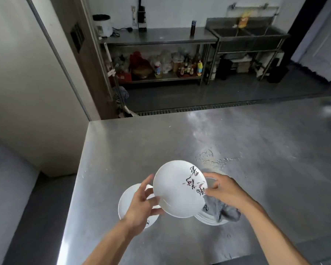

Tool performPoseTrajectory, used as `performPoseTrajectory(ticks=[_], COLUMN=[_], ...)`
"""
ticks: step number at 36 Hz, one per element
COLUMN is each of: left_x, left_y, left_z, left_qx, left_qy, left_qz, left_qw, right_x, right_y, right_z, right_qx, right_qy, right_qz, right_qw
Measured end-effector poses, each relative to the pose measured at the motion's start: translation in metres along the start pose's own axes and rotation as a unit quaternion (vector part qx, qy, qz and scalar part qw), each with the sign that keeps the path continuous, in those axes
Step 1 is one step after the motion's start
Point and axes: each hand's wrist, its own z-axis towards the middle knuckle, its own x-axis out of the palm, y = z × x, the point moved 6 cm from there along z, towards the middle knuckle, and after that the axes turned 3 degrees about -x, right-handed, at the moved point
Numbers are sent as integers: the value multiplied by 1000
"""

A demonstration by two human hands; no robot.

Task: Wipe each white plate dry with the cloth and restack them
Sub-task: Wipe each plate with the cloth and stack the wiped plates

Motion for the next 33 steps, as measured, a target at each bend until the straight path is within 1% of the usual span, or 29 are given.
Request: performPoseTrajectory(ticks=[3,6,9,15,25,33], left_x=[26,50,74,99,103,103], left_y=[7,12,14,16,13,15], left_z=[10,17,22,37,56,59], left_qx=[-21,-45,-62,-82,-105,-113], left_qy=[29,62,87,93,82,76], left_qz=[8,22,44,85,145,161], left_qw=[999,997,993,989,980,978], right_x=[-13,-26,-36,-48,-46,-47], right_y=[-26,-49,-72,-99,-121,-117], right_z=[-12,-21,-31,-39,-33,-29], right_qx=[33,42,80,129,148,128], right_qy=[-12,-42,-52,-92,-92,-101], right_qz=[15,32,54,96,113,117], right_qw=[999,998,994,983,978,980])
